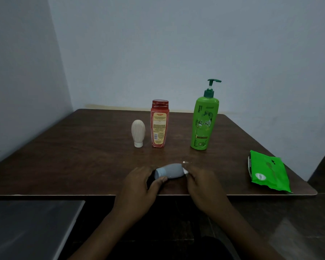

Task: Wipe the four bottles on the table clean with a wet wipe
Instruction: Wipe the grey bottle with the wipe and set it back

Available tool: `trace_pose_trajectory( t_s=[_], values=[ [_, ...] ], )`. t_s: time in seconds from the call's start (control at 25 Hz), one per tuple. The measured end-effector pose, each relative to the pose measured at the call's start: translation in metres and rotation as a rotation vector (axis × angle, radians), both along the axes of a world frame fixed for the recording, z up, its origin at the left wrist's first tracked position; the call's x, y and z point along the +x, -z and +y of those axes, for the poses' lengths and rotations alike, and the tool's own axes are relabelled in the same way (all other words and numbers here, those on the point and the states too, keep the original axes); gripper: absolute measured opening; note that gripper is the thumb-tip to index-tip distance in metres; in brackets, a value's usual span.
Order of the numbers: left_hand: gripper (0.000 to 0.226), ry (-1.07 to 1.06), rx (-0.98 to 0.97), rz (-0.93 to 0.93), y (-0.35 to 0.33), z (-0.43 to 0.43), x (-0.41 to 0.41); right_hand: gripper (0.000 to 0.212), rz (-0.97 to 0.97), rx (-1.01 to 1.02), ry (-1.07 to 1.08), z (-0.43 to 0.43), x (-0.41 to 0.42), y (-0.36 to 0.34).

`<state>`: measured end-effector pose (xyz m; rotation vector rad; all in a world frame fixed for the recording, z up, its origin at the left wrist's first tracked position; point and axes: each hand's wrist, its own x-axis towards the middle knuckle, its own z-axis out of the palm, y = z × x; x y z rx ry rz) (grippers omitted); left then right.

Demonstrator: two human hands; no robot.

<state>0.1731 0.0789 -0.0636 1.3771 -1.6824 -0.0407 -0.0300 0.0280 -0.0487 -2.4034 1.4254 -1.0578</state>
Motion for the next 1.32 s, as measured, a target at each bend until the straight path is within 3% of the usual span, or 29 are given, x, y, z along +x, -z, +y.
trace_pose_trajectory(
  t_s=[0.28, 0.44, 0.52, 0.6, 0.76, 0.88, 1.12, 1.32],
  values=[
    [0.012, 0.017, 0.016, 0.062, -0.002, -0.003, 0.002, 0.039, -0.16, -0.007, -0.227, 0.025, 0.017, 0.004],
    [0.016, 0.006, 0.036, 0.087, -0.001, -0.006, 0.002, 0.046, -0.017, -0.004, -0.374, 0.032, 0.003, 0.006],
    [0.018, 0.004, 0.043, 0.089, -0.002, -0.005, 0.002, 0.049, 0.181, -0.1, -0.378, 0.031, -0.01, 0.008],
    [0.017, -0.005, 0.04, 0.079, -0.003, -0.004, 0.004, 0.049, 0.228, -0.155, -0.328, 0.027, -0.02, 0.008],
    [0.016, 0.025, 0.025, 0.058, -0.002, 0.0, 0.005, 0.042, -0.016, -0.123, -0.1, 0.009, -0.026, -0.003],
    [0.031, 0.067, 0.01, 0.083, -0.001, 0.003, 0.006, 0.04, -0.055, -0.073, 0.036, -0.007, -0.012, -0.009],
    [0.041, 0.038, 0.031, 0.145, -0.005, 0.0, 0.007, 0.043, 0.084, -0.123, -0.11, -0.003, 0.027, -0.013],
    [0.036, 0.024, 0.045, 0.202, -0.007, 0.002, 0.006, 0.049, 0.26, -0.233, -0.284, 0.009, 0.032, -0.022]
  ],
)
